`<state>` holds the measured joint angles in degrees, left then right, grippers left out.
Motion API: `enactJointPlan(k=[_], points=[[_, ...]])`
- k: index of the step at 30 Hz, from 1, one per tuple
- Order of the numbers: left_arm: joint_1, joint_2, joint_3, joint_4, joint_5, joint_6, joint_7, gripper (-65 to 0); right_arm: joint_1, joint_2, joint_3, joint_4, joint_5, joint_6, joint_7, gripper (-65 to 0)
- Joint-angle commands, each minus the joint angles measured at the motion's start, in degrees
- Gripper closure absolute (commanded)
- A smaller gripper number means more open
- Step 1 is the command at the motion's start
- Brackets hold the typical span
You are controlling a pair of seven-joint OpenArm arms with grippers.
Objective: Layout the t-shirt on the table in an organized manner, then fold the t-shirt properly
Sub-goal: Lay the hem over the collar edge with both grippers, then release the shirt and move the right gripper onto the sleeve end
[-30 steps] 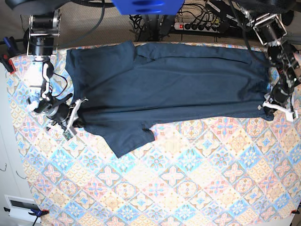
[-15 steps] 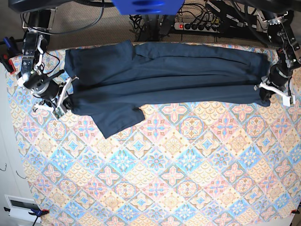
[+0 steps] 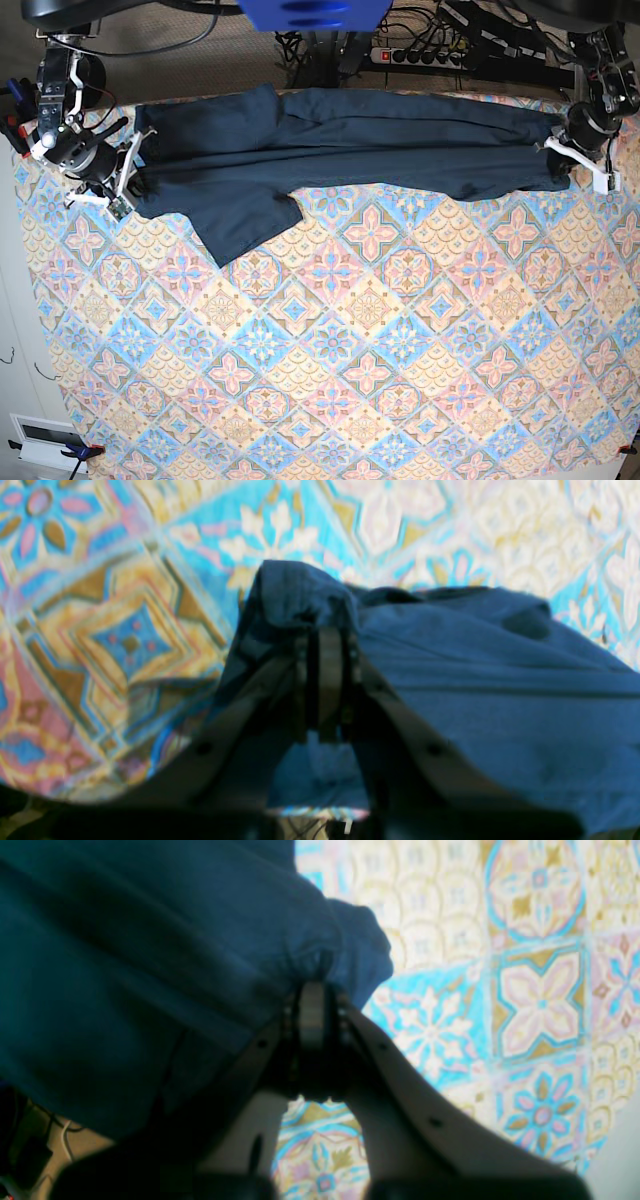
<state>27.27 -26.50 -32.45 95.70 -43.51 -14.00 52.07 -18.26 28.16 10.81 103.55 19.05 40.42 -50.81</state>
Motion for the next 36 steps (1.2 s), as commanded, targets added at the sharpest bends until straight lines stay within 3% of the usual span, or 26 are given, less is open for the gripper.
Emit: enactJointPlan(k=[1,6,9,16,21,26,28,32,36], points=[[-0.15,-1.50,-0.56,0.52,0.30,0.15,-1.22,0.0,0.11,1.33,0.58,0.41,-0.28,-0.42,0.65,-0.8],[-2.26,-1.67,-0.30,-3.35,2.85,0.33,-0.43,0.0,-0.07,1.33,0.14,-0.73,-0.28,-0.42,0.65,-1.1],[-4.45,-1.59,-0.30,-3.88,4.34,0.50,5.11,-1.0,-0.07,1.33,-1.27,-1.88,-0.37,-0.42,0.65,-1.4],[-5.33,-1.50,-3.55,-3.26,3.90,0.50,7.66,-27.2,0.02,1.33,-1.36,-1.88,-0.37,-0.42,0.74,-16.6],[-4.80,-0.71,-7.86,0.43,-1.99,0.24,7.66,-40.7,0.28,1.33,-0.04,-1.26,-0.37,-0.42,1.27,-18.9],[-3.40,-0.97,-10.50,3.24,-12.36,0.15,7.66,-41.6,0.28,0.89,5.41,3.13,-0.19,-0.42,1.27,-19.1],[-4.19,-0.97,-10.15,3.33,-13.86,0.15,7.66,-41.6,0.28,0.89,5.50,3.57,-0.10,-0.42,1.27,-19.1],[-9.64,-0.71,-3.55,2.98,-11.48,0.24,10.48,-41.6,0.37,-2.10,5.41,3.57,-0.10,-0.42,1.27,-19.1],[-15.53,-0.53,6.82,2.98,-3.75,0.42,11.62,-41.6,4.24,-4.56,1.46,3.40,-0.10,-0.42,0.74,-19.1]])
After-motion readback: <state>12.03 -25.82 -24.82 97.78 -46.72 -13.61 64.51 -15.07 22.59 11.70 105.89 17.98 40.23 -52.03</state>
